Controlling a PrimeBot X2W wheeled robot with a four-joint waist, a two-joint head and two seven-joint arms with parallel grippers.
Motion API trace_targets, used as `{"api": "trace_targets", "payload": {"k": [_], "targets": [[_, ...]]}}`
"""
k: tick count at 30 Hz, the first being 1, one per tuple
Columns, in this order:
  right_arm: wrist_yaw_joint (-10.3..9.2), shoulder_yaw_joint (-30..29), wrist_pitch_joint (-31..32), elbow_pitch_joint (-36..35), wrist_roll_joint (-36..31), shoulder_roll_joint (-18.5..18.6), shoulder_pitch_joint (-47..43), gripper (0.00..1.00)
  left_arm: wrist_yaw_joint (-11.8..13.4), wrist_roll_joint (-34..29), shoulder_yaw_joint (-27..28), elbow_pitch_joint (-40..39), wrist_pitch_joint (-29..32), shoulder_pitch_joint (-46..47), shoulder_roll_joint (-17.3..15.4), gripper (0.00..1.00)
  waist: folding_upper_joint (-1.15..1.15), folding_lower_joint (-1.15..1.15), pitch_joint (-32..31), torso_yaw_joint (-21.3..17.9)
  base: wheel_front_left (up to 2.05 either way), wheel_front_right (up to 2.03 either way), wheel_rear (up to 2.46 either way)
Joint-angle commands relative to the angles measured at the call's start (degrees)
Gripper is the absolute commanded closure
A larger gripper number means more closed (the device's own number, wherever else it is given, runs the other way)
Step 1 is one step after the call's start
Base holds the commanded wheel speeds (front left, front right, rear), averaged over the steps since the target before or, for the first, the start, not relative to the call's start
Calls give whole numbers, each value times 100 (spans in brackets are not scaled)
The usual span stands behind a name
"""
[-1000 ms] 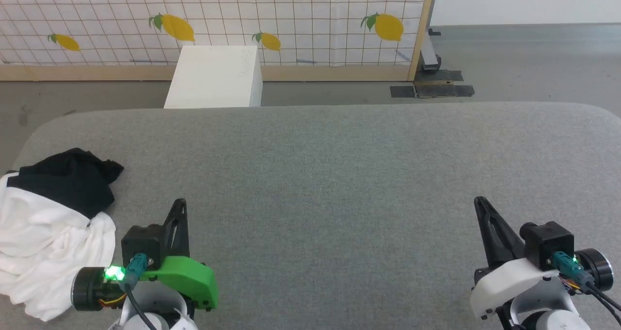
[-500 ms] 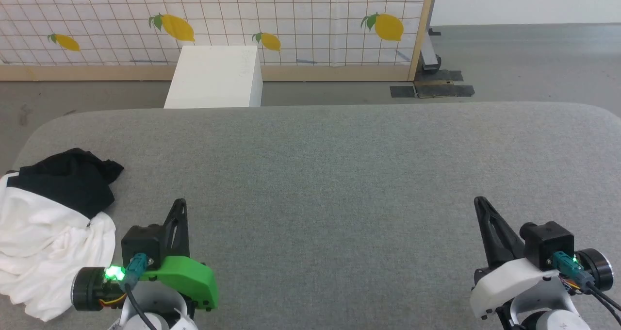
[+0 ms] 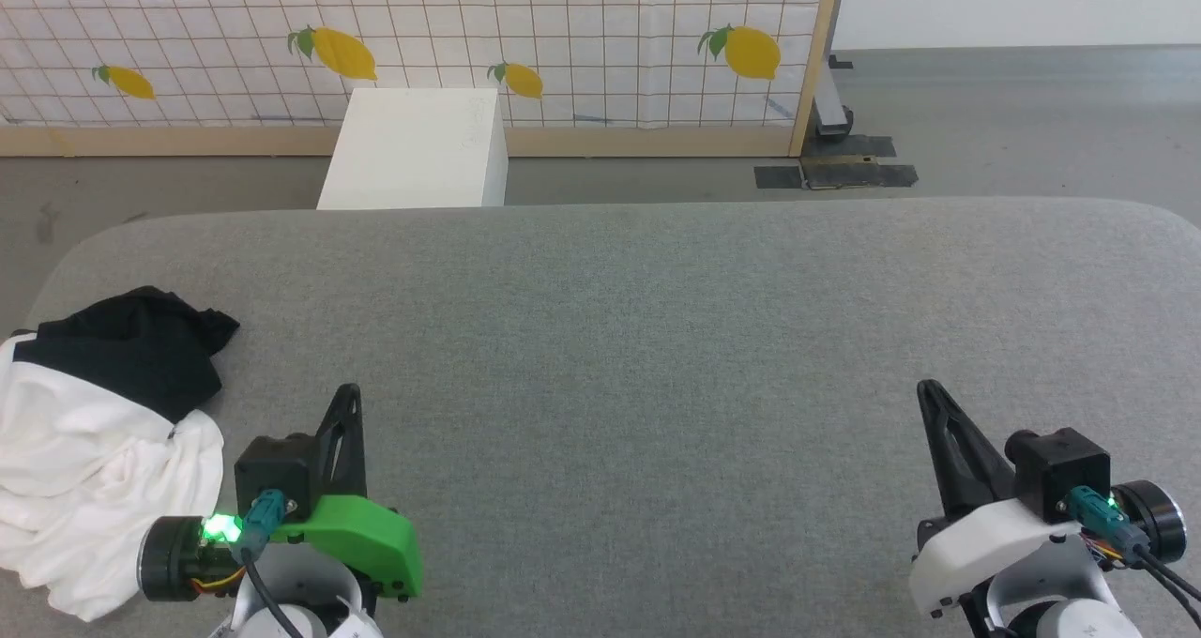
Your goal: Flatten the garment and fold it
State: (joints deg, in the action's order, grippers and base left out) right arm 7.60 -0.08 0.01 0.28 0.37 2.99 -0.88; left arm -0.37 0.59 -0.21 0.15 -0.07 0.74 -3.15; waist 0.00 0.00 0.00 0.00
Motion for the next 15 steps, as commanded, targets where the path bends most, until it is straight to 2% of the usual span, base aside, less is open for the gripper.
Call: {"api": "trace_targets", "payload": {"k": [1, 15], "targets": [[-11, 8, -1, -28, -37, -12, 88, 100, 37, -59, 21, -15, 7, -74, 27, 100, 0, 0, 0, 0, 0, 0, 0], [-11, 8, -1, -28, -37, -12, 88, 100, 37, -59, 21, -15, 7, -74, 27, 100, 0, 0, 0, 0, 0, 0, 0]]}}
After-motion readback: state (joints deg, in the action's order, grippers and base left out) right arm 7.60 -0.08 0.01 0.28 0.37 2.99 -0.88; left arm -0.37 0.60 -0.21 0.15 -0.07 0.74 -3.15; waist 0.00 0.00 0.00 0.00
